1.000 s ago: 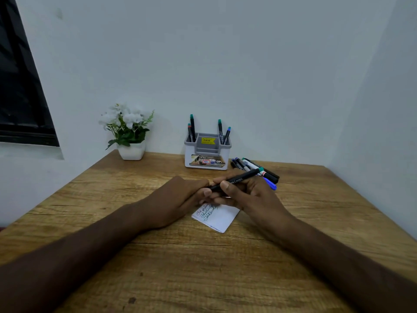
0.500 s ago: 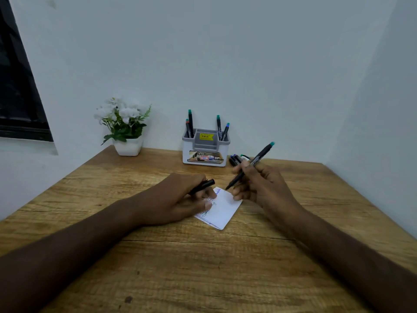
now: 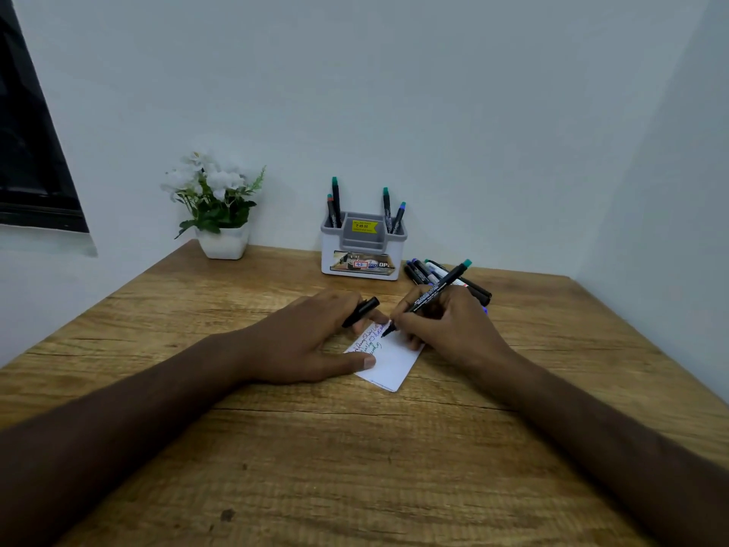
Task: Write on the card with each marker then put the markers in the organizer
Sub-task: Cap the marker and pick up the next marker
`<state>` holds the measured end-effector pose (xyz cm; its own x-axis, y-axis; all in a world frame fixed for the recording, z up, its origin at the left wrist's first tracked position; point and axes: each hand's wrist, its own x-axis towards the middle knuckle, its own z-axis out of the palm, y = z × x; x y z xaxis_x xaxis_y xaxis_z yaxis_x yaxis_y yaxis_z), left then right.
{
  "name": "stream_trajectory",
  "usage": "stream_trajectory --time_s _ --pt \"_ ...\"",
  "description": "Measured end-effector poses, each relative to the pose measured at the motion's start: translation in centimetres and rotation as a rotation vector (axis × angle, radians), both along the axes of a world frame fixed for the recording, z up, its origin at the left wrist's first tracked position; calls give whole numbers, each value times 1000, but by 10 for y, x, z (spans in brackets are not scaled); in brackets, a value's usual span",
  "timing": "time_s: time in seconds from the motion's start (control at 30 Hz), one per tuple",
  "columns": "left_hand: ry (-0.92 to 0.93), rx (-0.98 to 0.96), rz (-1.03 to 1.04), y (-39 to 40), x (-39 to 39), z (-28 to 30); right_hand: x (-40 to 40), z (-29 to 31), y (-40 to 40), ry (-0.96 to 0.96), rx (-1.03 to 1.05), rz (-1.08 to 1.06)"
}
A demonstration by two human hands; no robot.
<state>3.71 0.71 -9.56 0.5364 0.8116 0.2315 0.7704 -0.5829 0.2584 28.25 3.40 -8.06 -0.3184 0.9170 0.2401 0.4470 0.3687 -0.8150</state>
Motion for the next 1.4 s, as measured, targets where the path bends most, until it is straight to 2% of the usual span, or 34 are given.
stream_trajectory --time_s 0.57,1.4 --pt "16 -17 17 0 1 0 1 -2 1 -101 70 35" --pt "22 -37 16 1 1 1 2 -4 5 -75 51 -18"
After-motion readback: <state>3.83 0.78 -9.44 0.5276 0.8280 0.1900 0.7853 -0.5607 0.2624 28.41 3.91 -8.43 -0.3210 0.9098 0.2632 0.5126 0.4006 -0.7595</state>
